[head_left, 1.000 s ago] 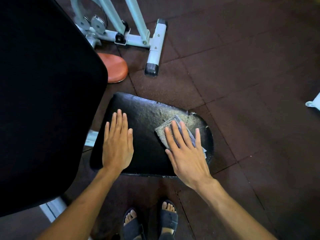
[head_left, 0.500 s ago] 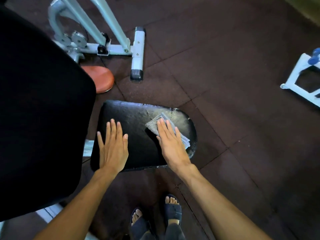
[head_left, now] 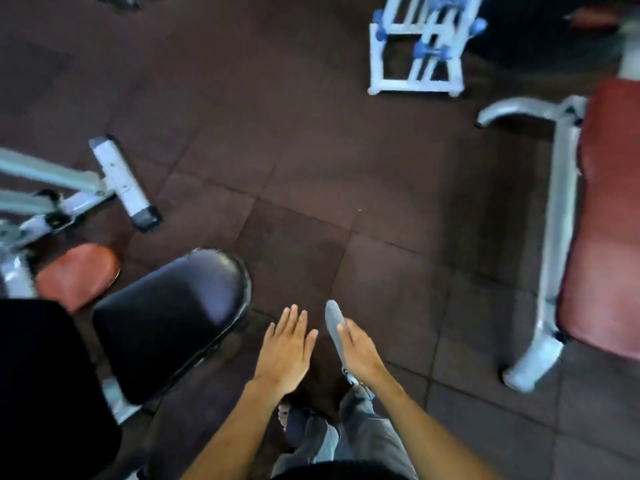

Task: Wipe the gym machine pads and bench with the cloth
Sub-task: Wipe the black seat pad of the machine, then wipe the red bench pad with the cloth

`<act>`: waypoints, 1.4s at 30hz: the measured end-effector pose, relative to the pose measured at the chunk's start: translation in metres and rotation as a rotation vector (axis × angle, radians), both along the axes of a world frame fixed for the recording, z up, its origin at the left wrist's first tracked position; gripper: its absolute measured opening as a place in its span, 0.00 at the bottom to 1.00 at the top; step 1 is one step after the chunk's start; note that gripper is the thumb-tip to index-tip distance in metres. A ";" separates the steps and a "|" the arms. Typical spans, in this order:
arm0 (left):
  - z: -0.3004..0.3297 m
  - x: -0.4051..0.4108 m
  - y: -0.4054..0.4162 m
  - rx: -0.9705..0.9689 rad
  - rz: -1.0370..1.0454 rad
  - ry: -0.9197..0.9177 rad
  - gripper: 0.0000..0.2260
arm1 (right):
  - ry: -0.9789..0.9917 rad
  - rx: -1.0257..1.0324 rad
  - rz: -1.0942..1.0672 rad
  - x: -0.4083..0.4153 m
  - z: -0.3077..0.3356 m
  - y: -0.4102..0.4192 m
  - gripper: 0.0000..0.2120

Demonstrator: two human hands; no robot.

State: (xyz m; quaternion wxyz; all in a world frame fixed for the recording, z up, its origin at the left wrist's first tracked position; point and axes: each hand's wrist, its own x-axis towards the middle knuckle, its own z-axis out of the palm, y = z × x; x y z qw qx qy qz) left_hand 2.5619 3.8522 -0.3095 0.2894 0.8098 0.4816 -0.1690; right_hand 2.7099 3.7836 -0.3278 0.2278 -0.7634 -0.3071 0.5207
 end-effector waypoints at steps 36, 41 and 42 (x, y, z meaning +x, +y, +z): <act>-0.047 0.794 -0.111 0.067 -1.769 -0.057 0.29 | -0.078 -0.001 -1.958 0.484 -0.079 -0.186 0.20; -0.112 0.861 -0.135 0.016 -1.775 -0.169 0.28 | -0.133 0.083 -2.041 0.547 -0.139 -0.199 0.21; -0.128 0.874 -0.136 0.019 -1.779 -0.201 0.28 | -0.153 0.092 -2.065 0.558 -0.152 -0.202 0.21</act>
